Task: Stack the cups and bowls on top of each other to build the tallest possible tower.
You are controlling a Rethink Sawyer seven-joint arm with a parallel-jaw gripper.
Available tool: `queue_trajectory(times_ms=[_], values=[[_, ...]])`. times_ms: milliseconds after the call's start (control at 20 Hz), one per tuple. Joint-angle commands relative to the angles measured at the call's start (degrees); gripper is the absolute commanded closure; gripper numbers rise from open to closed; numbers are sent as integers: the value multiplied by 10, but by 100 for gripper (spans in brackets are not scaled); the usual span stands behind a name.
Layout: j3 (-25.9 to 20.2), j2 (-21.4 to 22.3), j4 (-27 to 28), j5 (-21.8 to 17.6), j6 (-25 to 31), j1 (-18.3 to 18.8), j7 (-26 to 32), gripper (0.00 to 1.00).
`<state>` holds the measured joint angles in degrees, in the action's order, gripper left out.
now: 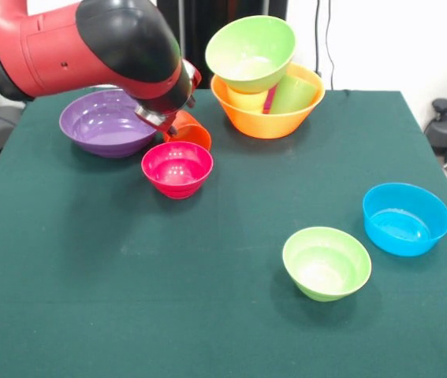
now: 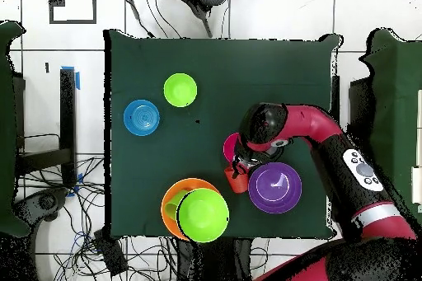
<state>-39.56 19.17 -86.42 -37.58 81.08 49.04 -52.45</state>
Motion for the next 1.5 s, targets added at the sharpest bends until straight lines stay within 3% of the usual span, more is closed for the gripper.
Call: queue_trajectory(times_ms=[50, 650, 1150, 1200, 1500], values=[[40, -52, 52, -75, -19, -18, 100, 0], [35, -83, 69, -102, -36, -2, 109, 0], [43, -88, 87, -108, -19, -19, 97, 0], [45, -89, 90, -110, -15, -22, 94, 100], [47, -85, 88, -109, -13, -24, 91, 100]])
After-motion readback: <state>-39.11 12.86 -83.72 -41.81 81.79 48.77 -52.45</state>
